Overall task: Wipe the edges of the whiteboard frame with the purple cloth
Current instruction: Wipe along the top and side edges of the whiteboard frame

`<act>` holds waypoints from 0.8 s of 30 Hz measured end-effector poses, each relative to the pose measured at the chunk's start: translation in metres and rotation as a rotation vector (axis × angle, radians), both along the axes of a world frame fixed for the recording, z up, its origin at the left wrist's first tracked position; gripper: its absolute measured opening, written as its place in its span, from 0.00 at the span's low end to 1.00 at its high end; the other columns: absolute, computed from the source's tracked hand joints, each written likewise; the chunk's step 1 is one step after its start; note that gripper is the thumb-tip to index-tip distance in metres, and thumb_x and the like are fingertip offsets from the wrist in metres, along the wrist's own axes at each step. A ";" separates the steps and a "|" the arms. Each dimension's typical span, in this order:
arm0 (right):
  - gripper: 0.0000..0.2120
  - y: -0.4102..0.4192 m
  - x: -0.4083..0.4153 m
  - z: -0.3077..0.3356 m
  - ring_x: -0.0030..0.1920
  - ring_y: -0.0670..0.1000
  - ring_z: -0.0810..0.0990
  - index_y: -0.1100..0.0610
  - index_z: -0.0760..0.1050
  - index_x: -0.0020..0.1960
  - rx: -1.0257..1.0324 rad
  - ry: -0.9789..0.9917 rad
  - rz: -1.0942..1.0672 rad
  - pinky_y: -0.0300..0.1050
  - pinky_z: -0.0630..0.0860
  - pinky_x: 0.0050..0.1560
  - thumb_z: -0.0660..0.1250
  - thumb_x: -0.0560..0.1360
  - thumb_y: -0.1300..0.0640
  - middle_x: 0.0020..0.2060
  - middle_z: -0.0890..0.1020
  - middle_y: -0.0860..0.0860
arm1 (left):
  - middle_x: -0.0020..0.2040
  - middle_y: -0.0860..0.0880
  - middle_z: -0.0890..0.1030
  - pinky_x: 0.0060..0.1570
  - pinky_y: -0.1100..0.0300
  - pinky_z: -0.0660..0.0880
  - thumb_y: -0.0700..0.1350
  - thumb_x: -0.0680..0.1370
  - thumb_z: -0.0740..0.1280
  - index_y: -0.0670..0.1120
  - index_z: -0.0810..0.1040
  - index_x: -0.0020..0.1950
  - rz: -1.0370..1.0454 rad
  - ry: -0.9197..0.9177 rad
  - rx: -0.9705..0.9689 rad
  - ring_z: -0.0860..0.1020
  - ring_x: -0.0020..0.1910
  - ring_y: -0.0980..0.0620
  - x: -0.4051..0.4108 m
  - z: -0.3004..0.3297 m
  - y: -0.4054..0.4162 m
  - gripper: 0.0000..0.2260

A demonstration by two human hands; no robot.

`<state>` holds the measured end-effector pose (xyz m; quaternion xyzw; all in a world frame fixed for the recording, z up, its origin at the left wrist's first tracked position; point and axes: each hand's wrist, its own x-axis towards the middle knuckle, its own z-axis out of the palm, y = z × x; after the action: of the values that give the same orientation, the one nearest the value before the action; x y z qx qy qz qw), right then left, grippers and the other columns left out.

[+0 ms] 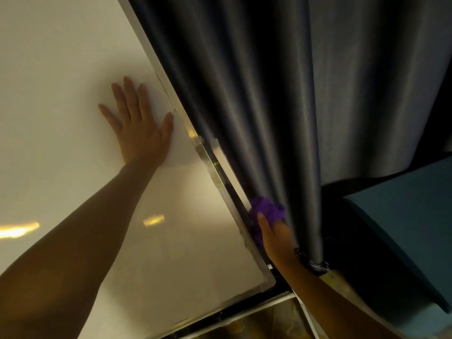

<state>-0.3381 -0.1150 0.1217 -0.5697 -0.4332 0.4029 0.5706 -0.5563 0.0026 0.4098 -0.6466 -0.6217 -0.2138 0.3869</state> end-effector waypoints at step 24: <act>0.18 -0.005 -0.072 0.110 0.51 0.56 0.82 0.58 0.79 0.60 0.356 -0.345 -0.231 0.51 0.80 0.54 0.72 0.75 0.48 0.51 0.84 0.55 | 0.85 0.40 0.47 0.80 0.33 0.47 0.65 0.83 0.48 0.45 0.47 0.84 -0.027 0.030 -0.181 0.45 0.84 0.37 -0.004 0.003 -0.036 0.36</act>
<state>-0.4096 -0.1201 0.2314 -0.5662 -0.5199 0.1496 0.6218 -0.5601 -0.0332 0.4125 -0.6903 -0.6239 -0.1521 0.3334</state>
